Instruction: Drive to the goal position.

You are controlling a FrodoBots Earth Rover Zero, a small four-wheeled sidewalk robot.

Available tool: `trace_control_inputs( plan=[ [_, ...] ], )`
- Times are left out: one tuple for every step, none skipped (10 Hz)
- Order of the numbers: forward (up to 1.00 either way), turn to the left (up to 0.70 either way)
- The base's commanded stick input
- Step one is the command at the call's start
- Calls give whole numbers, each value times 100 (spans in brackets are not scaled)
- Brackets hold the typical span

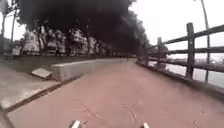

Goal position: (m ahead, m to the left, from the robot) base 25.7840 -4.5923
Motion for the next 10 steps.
trace_control_inputs(
  plan=[
    [70,-22],
    [70,-16],
    [70,-10],
    [70,-4],
    [70,0],
    [70,0],
    [70,0],
    [70,0],
    [70,0],
    [70,0]
  ],
)
